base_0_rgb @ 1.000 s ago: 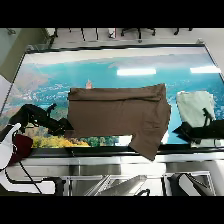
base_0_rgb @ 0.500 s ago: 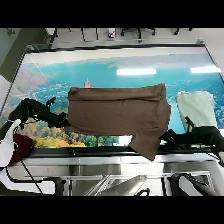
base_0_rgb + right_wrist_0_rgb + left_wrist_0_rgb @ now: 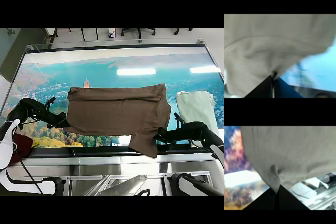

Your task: Fold the shirts.

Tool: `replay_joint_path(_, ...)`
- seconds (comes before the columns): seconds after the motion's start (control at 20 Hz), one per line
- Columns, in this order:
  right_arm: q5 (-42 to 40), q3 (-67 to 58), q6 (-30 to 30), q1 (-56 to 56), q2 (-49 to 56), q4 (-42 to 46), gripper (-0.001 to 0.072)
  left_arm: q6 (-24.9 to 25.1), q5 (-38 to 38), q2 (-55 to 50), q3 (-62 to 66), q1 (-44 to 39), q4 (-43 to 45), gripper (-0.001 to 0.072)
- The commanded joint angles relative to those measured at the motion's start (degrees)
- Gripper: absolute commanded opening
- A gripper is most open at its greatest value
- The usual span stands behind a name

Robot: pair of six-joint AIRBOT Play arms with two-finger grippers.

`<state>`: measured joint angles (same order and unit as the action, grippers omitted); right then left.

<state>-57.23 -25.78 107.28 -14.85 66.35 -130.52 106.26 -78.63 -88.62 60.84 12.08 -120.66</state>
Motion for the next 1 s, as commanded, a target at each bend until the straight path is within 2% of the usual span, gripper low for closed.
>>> replay_joint_path(0.0,-4.4,-0.1,-11.5,0.4,-8.5,12.2,0.0017,-3.5,-0.9,3.8,-3.5,0.0,6.5,0.0014)
replay_joint_path(0.1,-8.6,1.1,-18.6,0.4,-15.6,22.5,0.0017,-5.6,-0.9,7.0,-7.9,0.6,14.2,0.0014)
replay_joint_path(0.15,-10.1,2.1,-20.4,0.4,-18.8,24.3,0.0017,-5.9,-0.8,8.2,-10.2,1.4,16.4,0.0014)
replay_joint_path(0.35,-8.9,2.6,-20.0,0.5,-28.2,23.7,0.0018,-5.9,-0.3,11.1,-14.7,5.0,17.3,0.0014)
replay_joint_path(0.45,-5.7,-1.1,-16.4,0.6,-27.5,19.5,0.0017,-5.9,0.6,12.3,-13.0,5.1,16.8,0.0014)
replay_joint_path(0.7,6.1,-13.9,-7.5,3.4,-11.8,5.7,0.0018,-6.5,0.5,9.2,1.5,-1.2,11.7,0.0014)
replay_joint_path(0.95,8.7,-31.9,-6.5,7.7,9.5,4.4,0.0018,-11.1,-0.6,-2.8,18.8,-3.0,11.5,0.0014)
